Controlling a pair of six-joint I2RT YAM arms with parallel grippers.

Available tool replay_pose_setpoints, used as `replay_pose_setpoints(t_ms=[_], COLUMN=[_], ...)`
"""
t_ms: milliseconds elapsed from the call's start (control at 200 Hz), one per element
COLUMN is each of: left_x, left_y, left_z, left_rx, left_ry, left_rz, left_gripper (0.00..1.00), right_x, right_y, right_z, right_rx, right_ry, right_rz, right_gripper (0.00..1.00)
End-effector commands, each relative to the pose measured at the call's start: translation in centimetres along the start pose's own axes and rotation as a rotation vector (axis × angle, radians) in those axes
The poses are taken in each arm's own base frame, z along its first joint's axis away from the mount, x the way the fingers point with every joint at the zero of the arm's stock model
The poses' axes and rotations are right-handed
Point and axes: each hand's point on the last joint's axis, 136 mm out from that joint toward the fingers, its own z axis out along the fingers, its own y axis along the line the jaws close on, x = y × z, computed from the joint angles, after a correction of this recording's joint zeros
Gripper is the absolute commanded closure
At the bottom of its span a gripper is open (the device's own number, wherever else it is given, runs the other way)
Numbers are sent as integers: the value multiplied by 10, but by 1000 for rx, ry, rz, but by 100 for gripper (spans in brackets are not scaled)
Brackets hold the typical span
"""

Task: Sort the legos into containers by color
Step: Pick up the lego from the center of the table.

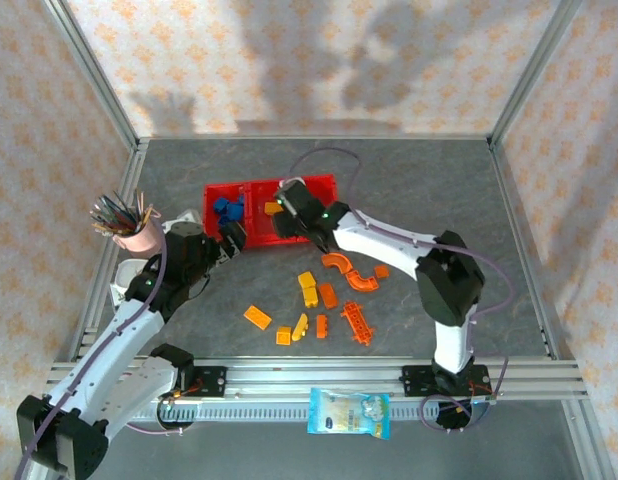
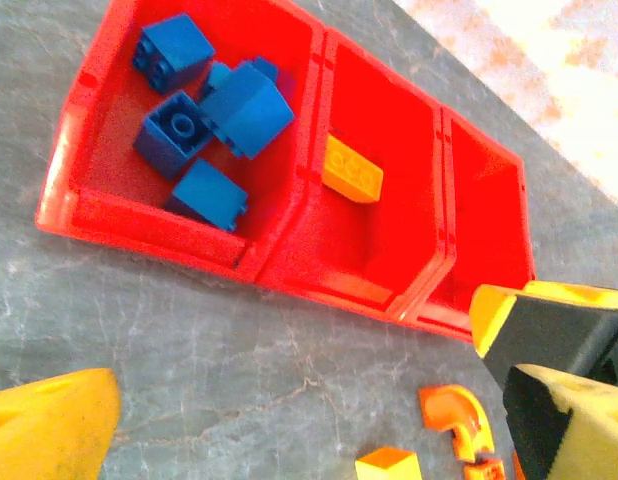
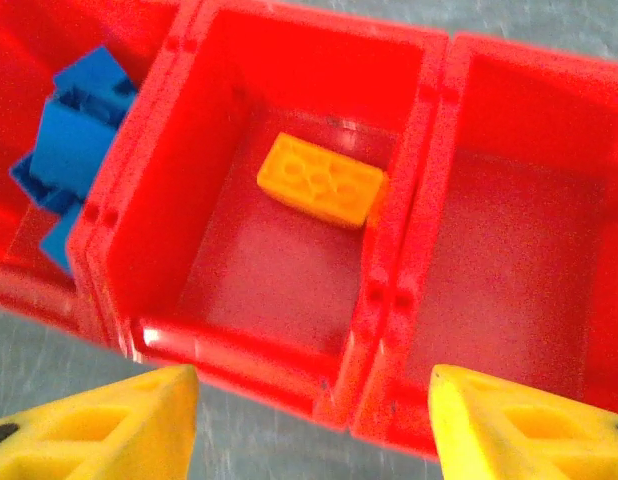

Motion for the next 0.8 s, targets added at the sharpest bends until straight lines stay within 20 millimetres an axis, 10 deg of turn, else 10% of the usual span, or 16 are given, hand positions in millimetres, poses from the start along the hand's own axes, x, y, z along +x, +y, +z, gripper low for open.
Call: replay_pose_setpoints(t_ms=[0,320,796], left_x=[8,36,49], left_y=[-8,-20,-12], left_z=[-1,1,5], left_rx=[44,91,100], left_ry=[2,28,37], left_rz=[35,33,-12], left_gripper=[1,1,1], right_x=[29,103,125], right_y=[-10,-13,4], right_z=[-13,-9,19], right_rx=[47,63,14], right_ry=[34,142,202], right_rz=[31,66,42], right_gripper=[33,28,41])
